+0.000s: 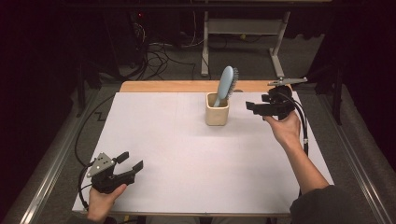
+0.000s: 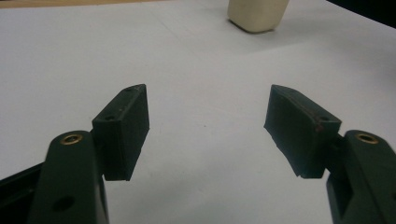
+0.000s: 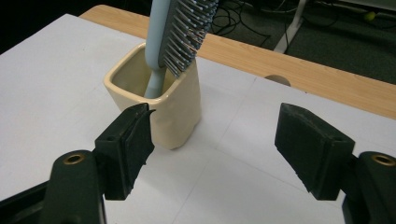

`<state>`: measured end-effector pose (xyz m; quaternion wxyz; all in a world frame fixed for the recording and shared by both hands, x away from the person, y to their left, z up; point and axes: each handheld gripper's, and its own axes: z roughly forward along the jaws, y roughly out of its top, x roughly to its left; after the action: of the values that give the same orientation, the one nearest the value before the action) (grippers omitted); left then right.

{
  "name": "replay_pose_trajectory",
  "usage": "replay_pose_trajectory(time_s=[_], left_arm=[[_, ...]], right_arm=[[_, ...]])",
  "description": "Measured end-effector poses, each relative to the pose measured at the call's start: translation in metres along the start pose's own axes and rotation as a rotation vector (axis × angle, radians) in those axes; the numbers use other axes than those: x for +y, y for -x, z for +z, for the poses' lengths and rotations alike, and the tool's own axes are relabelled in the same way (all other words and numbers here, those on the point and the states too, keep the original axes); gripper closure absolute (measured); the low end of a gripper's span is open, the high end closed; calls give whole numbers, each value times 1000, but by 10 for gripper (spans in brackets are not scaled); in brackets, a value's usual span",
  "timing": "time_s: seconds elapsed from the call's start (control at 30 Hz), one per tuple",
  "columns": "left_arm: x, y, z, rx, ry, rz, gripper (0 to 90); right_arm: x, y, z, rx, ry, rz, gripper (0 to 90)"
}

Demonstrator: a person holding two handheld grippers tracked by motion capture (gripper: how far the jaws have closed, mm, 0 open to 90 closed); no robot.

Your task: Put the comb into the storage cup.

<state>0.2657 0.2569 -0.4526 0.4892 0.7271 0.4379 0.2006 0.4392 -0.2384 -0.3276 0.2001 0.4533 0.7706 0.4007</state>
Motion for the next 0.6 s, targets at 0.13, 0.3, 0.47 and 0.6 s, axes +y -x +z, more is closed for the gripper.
replay_pose_trajectory(time_s=[0.13, 0.3, 0.47, 0.6], left_arm=[[0, 0, 0, 0, 0, -1, 316], [0, 0, 0, 0, 0, -2, 316], [0, 0, 0, 0, 0, -3, 316], [0, 0, 0, 0, -1, -2, 316]], right_arm=[[-2, 1, -2, -1, 1, 3, 281], [-5, 3, -5, 1, 3, 1, 279], [-8, 6, -9, -1, 10, 4, 278], [-10, 7, -12, -1, 17, 4, 277]])
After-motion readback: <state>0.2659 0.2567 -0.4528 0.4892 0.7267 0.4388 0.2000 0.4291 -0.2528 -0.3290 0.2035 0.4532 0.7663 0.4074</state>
